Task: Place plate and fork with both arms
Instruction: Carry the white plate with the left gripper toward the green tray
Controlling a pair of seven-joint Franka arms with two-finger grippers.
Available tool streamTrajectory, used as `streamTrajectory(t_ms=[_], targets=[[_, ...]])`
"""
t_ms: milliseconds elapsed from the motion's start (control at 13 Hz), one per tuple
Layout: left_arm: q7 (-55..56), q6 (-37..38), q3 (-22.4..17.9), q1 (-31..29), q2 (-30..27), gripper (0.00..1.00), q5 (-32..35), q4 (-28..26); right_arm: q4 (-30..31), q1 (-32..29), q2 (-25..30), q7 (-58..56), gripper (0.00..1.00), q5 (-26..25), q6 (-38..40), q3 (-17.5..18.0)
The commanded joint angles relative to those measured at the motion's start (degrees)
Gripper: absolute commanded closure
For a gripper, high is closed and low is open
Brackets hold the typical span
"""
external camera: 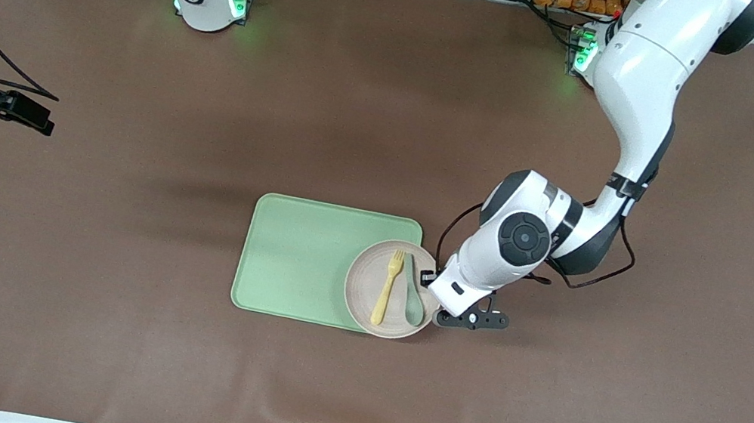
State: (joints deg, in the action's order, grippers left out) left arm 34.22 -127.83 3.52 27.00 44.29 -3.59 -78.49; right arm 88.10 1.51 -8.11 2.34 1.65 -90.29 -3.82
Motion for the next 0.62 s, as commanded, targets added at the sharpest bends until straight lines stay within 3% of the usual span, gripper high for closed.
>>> streamTrajectory(t_ms=[0,385,538], targets=[[3.92,-0.49,-3.51,5.15,1.76,1.00,1.04,3.07,0.31,0.34,0.46,0.48,0.00,0.72,0.12,-0.23],[5.59,0.30,-5.53,8.93,2.90,1.00,1.56,5.19,0.40,0.34,0.46,0.48,0.00,0.72,0.03,-0.23],[5.77,3.27,-10.00,12.26,2.38,1.00,1.65,5.28,1.36,-0.10,0.81,0.48,0.00,0.72,0.30,-0.23]])
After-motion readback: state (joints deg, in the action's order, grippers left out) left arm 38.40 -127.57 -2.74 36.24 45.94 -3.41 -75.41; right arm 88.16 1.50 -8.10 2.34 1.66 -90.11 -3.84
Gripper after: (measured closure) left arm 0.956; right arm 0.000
